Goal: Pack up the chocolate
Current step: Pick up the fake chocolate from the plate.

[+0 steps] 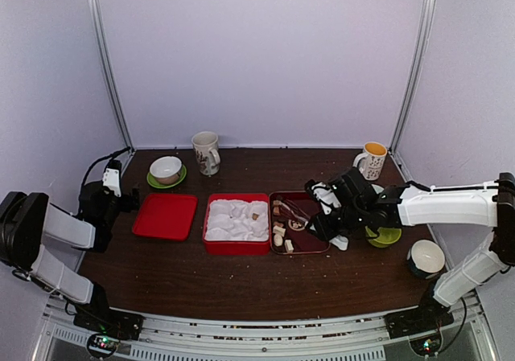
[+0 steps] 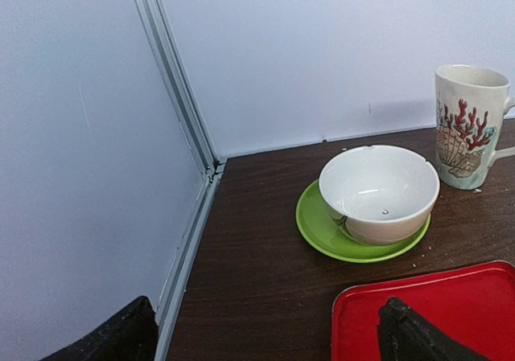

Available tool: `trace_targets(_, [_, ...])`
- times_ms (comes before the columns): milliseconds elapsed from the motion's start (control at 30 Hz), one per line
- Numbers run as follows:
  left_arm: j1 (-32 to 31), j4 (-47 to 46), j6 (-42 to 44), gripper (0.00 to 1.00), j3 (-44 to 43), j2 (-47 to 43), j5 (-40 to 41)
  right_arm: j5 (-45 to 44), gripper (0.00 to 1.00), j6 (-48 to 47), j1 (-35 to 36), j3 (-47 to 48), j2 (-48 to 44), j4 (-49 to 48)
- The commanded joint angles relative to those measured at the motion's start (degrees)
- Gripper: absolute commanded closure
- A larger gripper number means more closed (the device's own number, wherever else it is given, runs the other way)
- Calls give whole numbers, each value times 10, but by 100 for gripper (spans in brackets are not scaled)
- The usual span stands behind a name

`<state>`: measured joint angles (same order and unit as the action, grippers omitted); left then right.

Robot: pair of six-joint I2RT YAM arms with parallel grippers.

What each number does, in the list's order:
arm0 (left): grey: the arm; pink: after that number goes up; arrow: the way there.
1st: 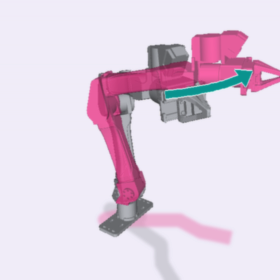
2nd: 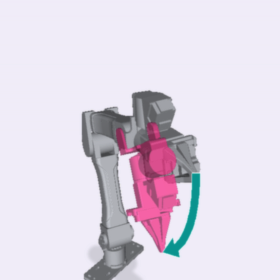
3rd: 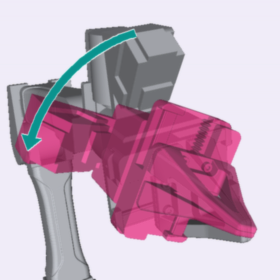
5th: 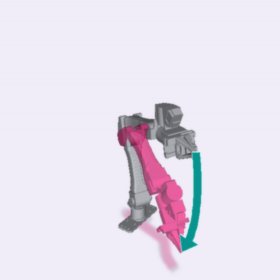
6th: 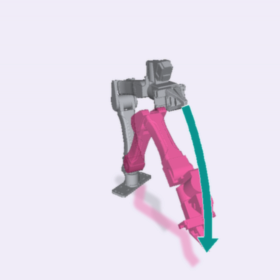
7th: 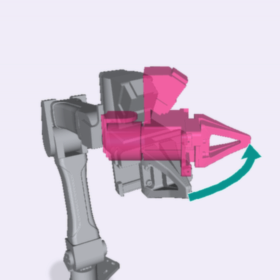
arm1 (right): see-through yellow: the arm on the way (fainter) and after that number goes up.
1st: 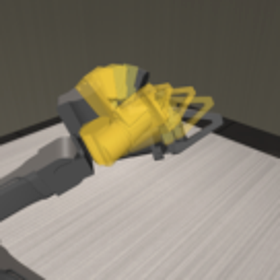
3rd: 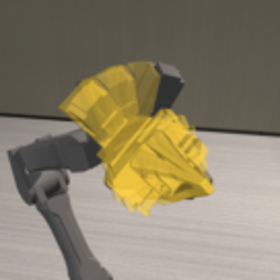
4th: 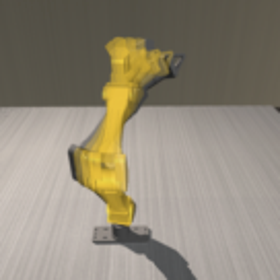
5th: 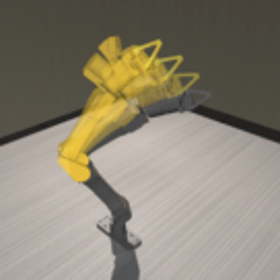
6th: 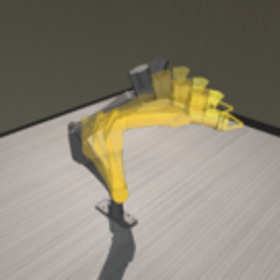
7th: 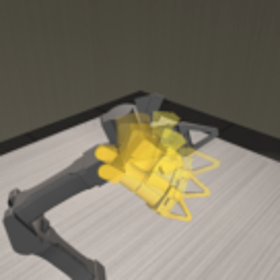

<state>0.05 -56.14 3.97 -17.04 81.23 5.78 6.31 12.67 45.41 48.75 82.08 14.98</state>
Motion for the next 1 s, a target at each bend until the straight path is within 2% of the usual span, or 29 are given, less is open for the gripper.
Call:
trace_targets(0, [5, -38, -1, 2, -8, 2, 3, -19, 65, 17, 3, -21, -29, -28])
trace_targets(967, [5, -38, -1, 2, -8, 2, 3, -30, 66, 21, 3, -50, -47, -16])
